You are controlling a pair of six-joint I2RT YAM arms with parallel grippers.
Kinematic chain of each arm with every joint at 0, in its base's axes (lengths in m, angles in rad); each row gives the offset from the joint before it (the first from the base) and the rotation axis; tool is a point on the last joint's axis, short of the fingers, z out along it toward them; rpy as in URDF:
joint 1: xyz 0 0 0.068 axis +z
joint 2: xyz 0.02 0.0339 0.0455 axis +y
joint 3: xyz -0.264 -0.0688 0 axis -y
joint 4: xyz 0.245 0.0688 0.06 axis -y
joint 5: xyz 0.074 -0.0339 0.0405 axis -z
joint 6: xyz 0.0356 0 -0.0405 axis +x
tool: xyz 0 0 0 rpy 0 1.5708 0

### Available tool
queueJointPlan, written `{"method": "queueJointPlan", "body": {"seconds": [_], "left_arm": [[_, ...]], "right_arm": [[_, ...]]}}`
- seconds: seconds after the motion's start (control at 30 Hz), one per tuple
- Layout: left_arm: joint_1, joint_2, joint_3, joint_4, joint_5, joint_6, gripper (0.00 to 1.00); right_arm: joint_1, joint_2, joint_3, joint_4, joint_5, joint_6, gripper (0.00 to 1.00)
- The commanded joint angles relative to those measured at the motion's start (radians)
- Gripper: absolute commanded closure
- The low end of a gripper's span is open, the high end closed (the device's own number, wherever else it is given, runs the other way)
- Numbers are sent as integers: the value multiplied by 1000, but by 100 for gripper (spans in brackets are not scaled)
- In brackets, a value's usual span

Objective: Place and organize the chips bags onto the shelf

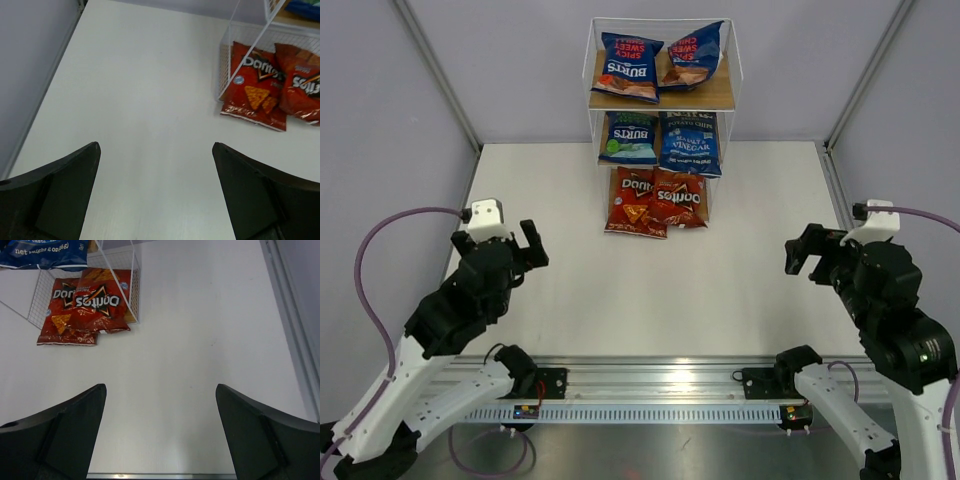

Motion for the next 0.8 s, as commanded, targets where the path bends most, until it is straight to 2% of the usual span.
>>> {"method": "queueJointPlan", "body": {"seconds": [0.0, 0.07, 0.13, 0.2, 0.23, 0.27, 0.37, 0.77], "left_arm": [[0, -26, -13, -84, -94, 141, 1], [0, -113, -38, -37, -34, 136, 1], [15, -178, -119, 25, -81, 121, 1], [166, -198, -130, 24, 80, 124, 1], [232, -235, -163, 82, 148, 143, 1], [355, -258, -185, 121, 297, 166, 1], [503, -272, -180, 147, 426, 182, 1], [509, -253, -211, 166, 500, 196, 1]], "right_arm": [[37, -39, 74, -140, 154, -68, 0], [40, -94, 54, -143, 166, -85, 1], [43, -140, 11, -117, 190, -84, 0], [43, -183, -12, -94, 177, -86, 0], [43, -194, -26, -86, 174, -78, 1], [43, -202, -29, -82, 171, -74, 1], [43, -206, -33, -77, 179, -72, 0], [43, -197, -44, -74, 197, -40, 1]]}}
